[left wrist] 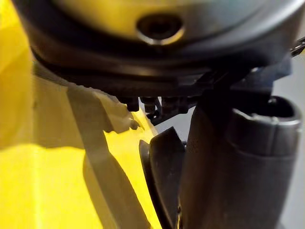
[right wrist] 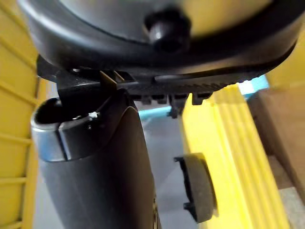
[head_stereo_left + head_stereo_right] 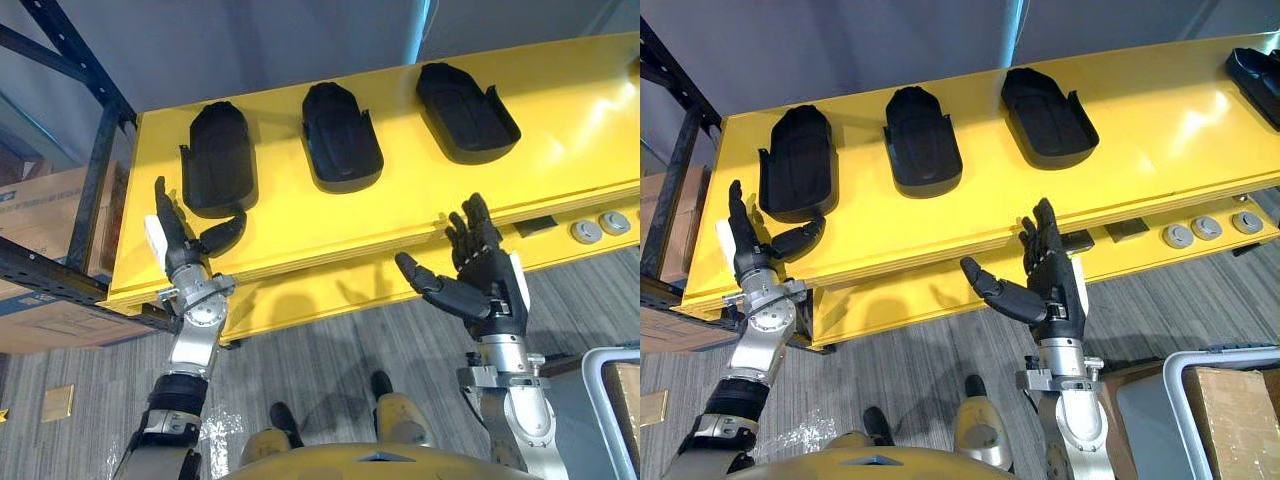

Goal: Walk over and take three plastic housings, then place them on the shelf

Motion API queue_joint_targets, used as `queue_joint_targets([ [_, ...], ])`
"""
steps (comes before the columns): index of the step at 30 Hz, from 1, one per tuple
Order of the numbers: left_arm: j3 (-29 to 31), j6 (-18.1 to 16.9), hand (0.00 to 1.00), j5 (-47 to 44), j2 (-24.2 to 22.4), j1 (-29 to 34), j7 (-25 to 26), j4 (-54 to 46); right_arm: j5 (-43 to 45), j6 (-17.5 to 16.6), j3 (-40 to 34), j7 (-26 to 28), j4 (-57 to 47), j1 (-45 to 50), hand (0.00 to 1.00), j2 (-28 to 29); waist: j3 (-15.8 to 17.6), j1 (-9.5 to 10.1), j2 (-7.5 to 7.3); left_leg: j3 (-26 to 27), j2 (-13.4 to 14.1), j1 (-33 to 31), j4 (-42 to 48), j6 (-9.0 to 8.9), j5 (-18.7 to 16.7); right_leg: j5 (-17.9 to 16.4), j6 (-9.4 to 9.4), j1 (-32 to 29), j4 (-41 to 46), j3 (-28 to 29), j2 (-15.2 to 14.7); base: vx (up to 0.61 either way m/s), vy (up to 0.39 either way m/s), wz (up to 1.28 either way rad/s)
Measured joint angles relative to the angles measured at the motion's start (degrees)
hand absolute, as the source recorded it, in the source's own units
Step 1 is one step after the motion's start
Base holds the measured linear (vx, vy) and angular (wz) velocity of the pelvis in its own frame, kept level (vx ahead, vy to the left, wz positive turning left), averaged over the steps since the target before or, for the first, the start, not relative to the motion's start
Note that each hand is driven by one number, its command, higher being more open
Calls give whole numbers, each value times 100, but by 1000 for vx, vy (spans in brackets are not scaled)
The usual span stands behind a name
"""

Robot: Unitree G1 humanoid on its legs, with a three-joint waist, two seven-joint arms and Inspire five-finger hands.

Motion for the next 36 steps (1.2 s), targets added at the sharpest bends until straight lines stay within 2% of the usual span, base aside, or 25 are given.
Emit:
queue_joint_targets([
  [3,14,-36,100,-114,71,-16,24,-6,-170,-63,62,-208,299,363,100,8,10,-6,-16,33,11,-47,19,-5,-25,-3,-4,-57,-1,32,9,17,-2,-5],
  [7,53,-43,100,-254,299,-55,70,-23,-691,-480,25,-772,780,681,100,14,38,-89,-65,42,82,-177,244,-18,-148,1,-6,-100,-1,48,7,11,5,-3],
  [8,53,-41,100,-352,395,-68,96,-23,-688,-681,5,-907,885,749,100,15,58,-105,-98,54,107,-190,310,-22,-178,2,-7,-97,0,66,18,14,5,-7],
  [15,53,-44,100,-684,452,-216,78,-23,-701,-1303,-34,-1133,1064,875,100,17,79,-93,-133,64,122,-190,356,-9,-260,4,-8,-79,0,74,21,1,0,-1],
  [20,-40,-514,100,-843,450,-210,47,-155,-919,-1352,137,-1281,1440,868,100,69,79,-95,-134,-19,117,-194,361,-17,-229,-1,-15,-23,-17,1,12,6,-5,7],
  [22,-204,-721,100,-837,443,17,73,-720,-922,-1364,170,-1385,1640,866,100,104,77,-97,-132,-92,91,-173,303,-15,-196,-3,-18,51,-73,-69,14,19,-13,19],
  [24,-467,-1145,100,-767,379,604,111,-1669,-927,-1361,158,-1543,1891,866,100,170,69,-83,-120,-173,70,-147,255,-9,-176,-4,-17,131,-122,-138,6,39,-8,20],
  [26,-747,-1507,100,-291,110,1541,52,-2406,-1197,-1309,39,-1746,2246,902,100,322,-14,-15,-71,-305,5,75,52,-11,-96,-21,-35,408,-234,-225,-10,64,15,30],
  [29,-828,-1659,100,-185,-168,2181,-51,-2476,-1341,-1222,-5,-1823,2611,898,100,379,-250,99,-20,-429,-12,131,-98,-11,-53,-40,-46,541,-350,-362,-28,36,-3,27],
  [32,-812,-1727,100,-185,-538,2961,-103,-2440,-1374,-1074,-68,-1899,3235,879,100,569,-404,297,-15,-627,-26,283,-263,4,11,-116,-41,784,-413,-575,-35,9,-23,38],
  [35,-723,-2029,100,-141,-818,3586,85,-2226,-1547,-843,-150,-2054,4000,798,100,665,-628,544,-20,-786,-12,351,-387,-13,92,-179,-64,943,-430,-825,-34,1,-41,37],
  [36,-705,-2067,100,-139,-842,3655,133,-2222,-1547,-810,-178,-2080,4110,763,100,691,-639,561,-22,-793,-10,380,-424,-32,105,-180,-65,976,-440,-863,-34,-5,-33,31],
])
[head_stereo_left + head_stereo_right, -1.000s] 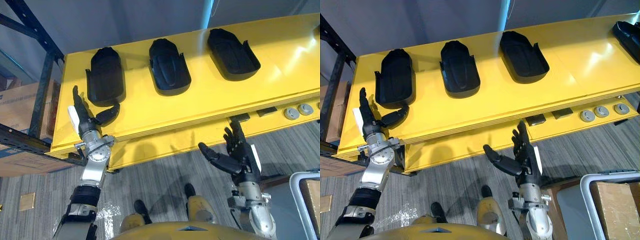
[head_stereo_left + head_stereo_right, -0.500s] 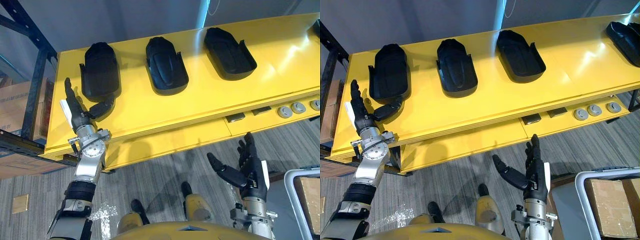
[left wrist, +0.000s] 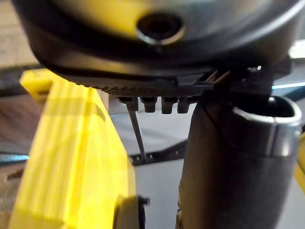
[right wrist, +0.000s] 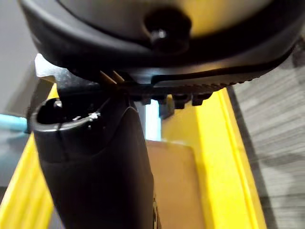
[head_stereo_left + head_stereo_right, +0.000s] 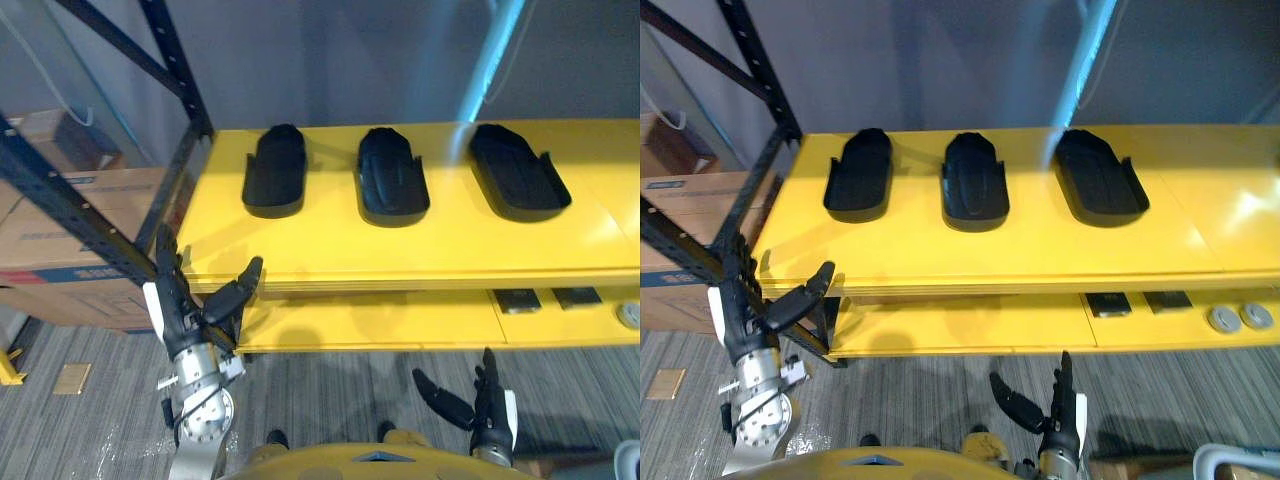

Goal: Walk over and take three plastic housings, then place them on the shelf

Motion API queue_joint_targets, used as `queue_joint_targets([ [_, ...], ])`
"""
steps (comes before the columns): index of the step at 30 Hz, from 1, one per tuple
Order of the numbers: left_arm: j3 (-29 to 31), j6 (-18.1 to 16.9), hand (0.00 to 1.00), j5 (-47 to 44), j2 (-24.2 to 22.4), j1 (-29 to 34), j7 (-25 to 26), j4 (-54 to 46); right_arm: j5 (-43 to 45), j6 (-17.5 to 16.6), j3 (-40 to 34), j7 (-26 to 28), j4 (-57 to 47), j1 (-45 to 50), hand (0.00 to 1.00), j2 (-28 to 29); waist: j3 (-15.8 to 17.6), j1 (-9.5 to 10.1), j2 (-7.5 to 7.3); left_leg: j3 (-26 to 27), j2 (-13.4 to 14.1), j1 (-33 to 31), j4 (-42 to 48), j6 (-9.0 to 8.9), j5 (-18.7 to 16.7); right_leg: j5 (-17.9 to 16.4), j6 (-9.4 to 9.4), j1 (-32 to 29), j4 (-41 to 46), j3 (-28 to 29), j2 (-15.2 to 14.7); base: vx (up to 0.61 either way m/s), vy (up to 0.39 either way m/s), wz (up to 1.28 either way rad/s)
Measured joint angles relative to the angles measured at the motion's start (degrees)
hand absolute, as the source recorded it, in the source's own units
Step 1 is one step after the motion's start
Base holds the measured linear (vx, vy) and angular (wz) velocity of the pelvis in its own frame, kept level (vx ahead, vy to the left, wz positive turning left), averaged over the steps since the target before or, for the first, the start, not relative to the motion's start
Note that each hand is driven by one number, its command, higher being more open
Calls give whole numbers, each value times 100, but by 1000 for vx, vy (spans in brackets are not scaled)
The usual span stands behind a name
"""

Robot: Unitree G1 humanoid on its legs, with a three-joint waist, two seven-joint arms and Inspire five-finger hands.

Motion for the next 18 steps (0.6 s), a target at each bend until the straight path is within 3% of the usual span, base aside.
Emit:
queue_joint_targets([
  [4,139,-408,100,226,-136,213,191,222,30,117,-149,-217,452,-131,100,83,-140,142,-59,-9,2,67,-72,-35,67,2,1,127,-54,-133,-33,-4,-5,16],
  [7,126,-586,100,226,-133,169,164,834,28,166,-199,-273,736,-327,100,99,-199,134,-109,-79,-33,152,-92,7,112,-18,-5,246,-58,-251,-92,-11,16,12],
  [13,-157,-535,100,196,-256,185,-404,2444,579,303,-257,-259,1275,-625,100,269,-244,149,-221,-179,-106,271,-468,-20,325,-117,-5,251,-55,-387,-98,-14,0,11],
  [18,230,-162,100,-79,-464,28,-840,4216,1177,929,-1027,428,2566,-1179,100,379,-284,243,-366,-210,-117,418,-473,-49,304,-187,-6,398,-72,-434,-96,27,-3,5],
])
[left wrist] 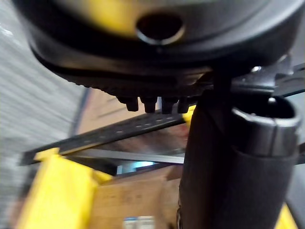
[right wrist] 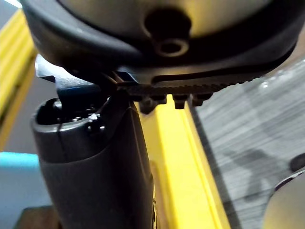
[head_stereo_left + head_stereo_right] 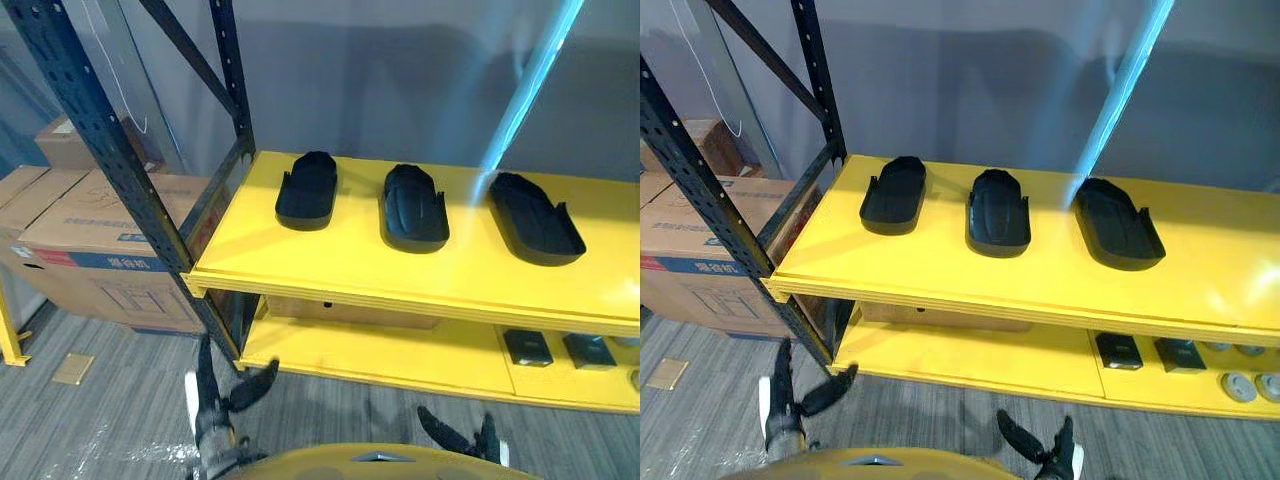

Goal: Walk over and take three plastic housings, then place them on the shelf

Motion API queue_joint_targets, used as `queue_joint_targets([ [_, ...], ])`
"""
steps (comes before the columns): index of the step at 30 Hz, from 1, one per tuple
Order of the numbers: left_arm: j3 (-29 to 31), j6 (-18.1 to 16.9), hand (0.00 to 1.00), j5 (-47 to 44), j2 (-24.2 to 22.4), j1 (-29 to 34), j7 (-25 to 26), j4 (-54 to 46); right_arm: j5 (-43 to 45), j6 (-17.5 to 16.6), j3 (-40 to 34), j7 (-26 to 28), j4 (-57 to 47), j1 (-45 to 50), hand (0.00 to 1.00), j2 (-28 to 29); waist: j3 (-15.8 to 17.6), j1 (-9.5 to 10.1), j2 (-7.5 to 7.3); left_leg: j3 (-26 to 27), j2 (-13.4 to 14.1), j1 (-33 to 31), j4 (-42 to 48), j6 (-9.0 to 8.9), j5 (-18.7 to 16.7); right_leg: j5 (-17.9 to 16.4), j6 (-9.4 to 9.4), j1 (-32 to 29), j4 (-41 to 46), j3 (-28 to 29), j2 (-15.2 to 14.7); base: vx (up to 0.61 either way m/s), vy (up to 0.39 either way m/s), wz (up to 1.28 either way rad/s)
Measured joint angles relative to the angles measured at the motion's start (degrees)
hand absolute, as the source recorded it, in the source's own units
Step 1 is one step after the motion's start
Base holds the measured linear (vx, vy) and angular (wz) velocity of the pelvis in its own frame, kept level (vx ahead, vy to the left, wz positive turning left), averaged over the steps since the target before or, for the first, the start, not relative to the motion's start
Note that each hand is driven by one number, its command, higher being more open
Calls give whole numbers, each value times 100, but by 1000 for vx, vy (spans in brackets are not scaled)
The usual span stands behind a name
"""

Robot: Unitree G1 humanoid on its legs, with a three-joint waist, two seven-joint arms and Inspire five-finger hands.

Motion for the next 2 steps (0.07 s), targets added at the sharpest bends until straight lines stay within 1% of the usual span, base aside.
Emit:
queue_joint_targets([
  [2,362,-21,100,-76,-65,-217,-129,316,3,176,-208,181,316,-67,100,-4,5,94,-18,-39,-12,21,0,-13,7,-5,-6,74,-45,-37,-8,38,-3,10],
])
